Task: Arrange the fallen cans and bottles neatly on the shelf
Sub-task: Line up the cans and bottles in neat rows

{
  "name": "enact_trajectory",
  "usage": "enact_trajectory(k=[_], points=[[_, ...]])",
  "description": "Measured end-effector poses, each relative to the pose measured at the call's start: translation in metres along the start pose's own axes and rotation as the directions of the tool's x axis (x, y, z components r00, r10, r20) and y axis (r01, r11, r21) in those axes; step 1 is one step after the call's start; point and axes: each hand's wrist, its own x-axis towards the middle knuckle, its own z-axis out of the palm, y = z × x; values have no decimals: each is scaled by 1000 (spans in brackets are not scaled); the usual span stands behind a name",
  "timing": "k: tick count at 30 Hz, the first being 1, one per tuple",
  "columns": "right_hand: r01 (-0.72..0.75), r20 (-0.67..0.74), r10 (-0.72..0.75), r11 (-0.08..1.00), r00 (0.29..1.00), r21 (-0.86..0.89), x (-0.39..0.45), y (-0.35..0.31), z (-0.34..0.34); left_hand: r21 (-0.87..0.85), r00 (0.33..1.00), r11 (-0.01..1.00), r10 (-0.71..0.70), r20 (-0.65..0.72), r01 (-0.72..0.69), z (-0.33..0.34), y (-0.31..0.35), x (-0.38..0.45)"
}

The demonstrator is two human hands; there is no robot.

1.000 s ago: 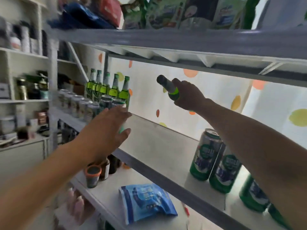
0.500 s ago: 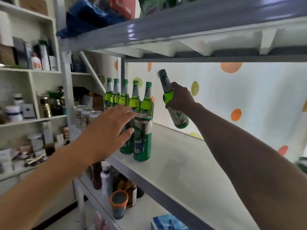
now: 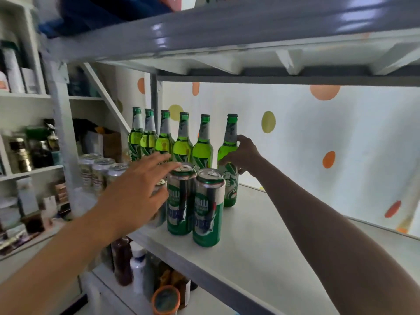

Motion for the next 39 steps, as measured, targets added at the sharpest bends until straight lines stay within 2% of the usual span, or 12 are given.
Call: enact_trajectory(k=[7,13,20,23,25,27,29,30,32,35,39], points=[[-31,-41,31,1000,999,0,13,-1,24,-130,998,989,70,-1,-70,14,-26,18],[-83,-146,83,997,986,7,20,10,35,-250,998,966,67,-9,-67,29,-39,20],[57,-254,-46,998,966,36,14,33,51,-413,995,909,15,-94,-52,49,-38,6],[68,-281,-51,997,958,49,14,48,59,-463,993,883,31,-112,-80,58,-39,3],[45,-255,-3,986,967,159,13,61,64,-494,992,865,33,-124,-90,62,-39,3],[16,-160,54,915,986,403,24,99,66,-495,988,862,46,-147,-114,63,-38,2],[-28,-142,122,846,982,533,3,90,62,-499,980,853,62,-189,-151,66,-38,-1],[-16,-162,123,841,979,541,-15,75,59,-505,977,849,60,-202,-156,67,-37,-2],[40,-336,142,876,931,480,-44,45,58,-519,974,841,38,-221,-151,71,-36,-7],[120,-580,56,958,813,261,-85,35,57,-543,945,824,-26,-325,-164,77,-31,-15],[102,-720,-37,994,693,47,-118,50,77,-627,935,758,-66,-349,-181,89,-23,-21]])
